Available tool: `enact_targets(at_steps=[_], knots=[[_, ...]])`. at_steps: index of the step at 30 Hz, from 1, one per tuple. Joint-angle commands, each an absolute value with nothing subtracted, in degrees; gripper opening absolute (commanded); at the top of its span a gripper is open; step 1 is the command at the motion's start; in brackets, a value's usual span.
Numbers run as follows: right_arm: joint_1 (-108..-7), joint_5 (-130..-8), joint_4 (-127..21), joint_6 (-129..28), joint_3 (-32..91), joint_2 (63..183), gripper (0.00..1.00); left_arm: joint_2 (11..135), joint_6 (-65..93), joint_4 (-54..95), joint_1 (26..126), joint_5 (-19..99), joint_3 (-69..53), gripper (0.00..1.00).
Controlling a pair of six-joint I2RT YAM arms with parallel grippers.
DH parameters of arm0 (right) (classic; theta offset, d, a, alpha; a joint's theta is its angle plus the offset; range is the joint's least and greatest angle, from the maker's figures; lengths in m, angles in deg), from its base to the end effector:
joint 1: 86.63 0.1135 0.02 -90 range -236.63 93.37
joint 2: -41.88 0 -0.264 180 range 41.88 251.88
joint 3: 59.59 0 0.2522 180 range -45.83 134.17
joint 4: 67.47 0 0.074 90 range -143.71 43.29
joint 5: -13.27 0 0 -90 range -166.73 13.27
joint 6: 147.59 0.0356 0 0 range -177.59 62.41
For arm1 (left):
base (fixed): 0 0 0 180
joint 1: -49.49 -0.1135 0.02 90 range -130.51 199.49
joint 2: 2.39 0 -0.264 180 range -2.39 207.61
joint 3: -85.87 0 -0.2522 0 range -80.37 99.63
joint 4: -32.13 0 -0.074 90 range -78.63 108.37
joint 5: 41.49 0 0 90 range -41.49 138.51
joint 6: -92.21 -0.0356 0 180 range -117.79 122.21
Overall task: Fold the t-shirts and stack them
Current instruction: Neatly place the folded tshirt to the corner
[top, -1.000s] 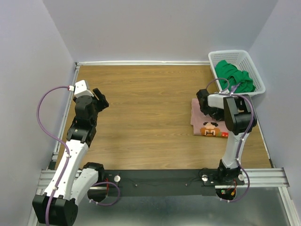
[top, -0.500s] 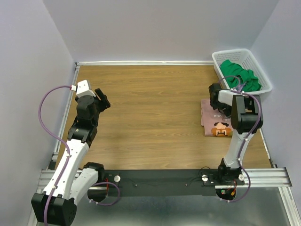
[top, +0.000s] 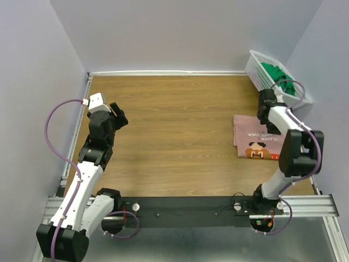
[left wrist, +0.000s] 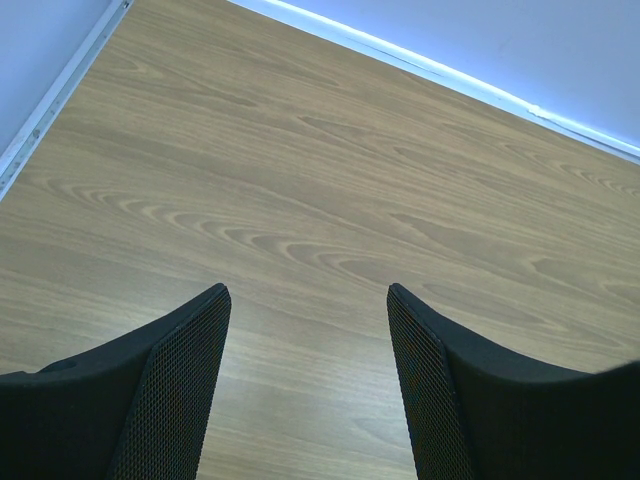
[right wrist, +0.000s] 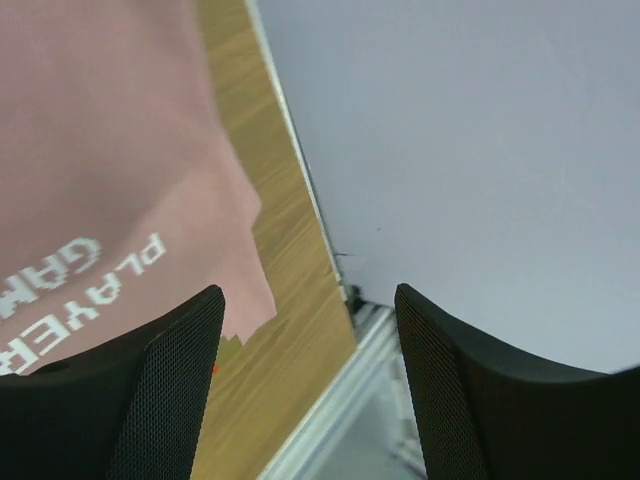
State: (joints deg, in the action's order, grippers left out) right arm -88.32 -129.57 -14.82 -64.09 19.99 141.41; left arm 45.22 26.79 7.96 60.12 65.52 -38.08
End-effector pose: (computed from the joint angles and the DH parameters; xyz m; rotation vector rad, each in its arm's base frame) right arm 0.3284 -0.0381 0.1967 0.0888 2.6173 -1.3226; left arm 0.1940 -0.0258 0.3162 -0.4266 1.7857 -0.1578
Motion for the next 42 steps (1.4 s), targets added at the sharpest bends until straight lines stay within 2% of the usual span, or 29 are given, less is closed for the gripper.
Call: enact_targets(at_steps=[1, 5, 13, 17, 19, 22, 25, 30, 42], knots=[[-92.61, -125.79, -12.77, -50.21, 18.69, 131.74, 0.76, 43.84, 26.38, 8.70, 60.39, 66.52, -38.71, 0.73], [-92.61, -113.85, -12.31, -48.80, 16.49, 126.80, 0.77, 43.40, 26.30, 8.70, 60.39, 66.61, -38.79, 0.73], [-91.38, -99.59, -12.75, -45.38, 15.61, 128.20, 0.75, 43.05, 26.38, 8.88, 60.39, 66.96, -39.14, 0.73], [-91.38, -89.94, -14.95, -42.48, 15.78, 127.40, 0.75, 43.40, 26.30, 8.96, 60.30, 66.61, -39.14, 0.73], [-91.38, -80.81, -16.35, -40.37, 14.56, 127.75, 0.74, 43.57, 26.30, 8.97, 60.39, 66.61, -39.14, 0.73], [-91.38, -75.43, -18.81, -38.17, 12.45, 127.75, 0.73, 43.66, 26.29, 8.96, 60.39, 66.70, -39.23, 0.73], [-91.38, -76.38, -18.82, -37.28, 10.25, 128.63, 0.74, 43.84, 26.29, 8.97, 60.39, 66.61, -39.23, 0.73], [-92.17, -85.58, -18.91, -40.53, 7.70, 130.39, 0.76, 44.01, 26.30, 8.97, 60.38, 66.53, -39.32, 0.73], [-97.17, -92.46, -18.99, -48.71, 10.95, 134.78, 0.76, 43.58, 26.12, 8.88, 60.39, 66.70, -39.32, 0.73]])
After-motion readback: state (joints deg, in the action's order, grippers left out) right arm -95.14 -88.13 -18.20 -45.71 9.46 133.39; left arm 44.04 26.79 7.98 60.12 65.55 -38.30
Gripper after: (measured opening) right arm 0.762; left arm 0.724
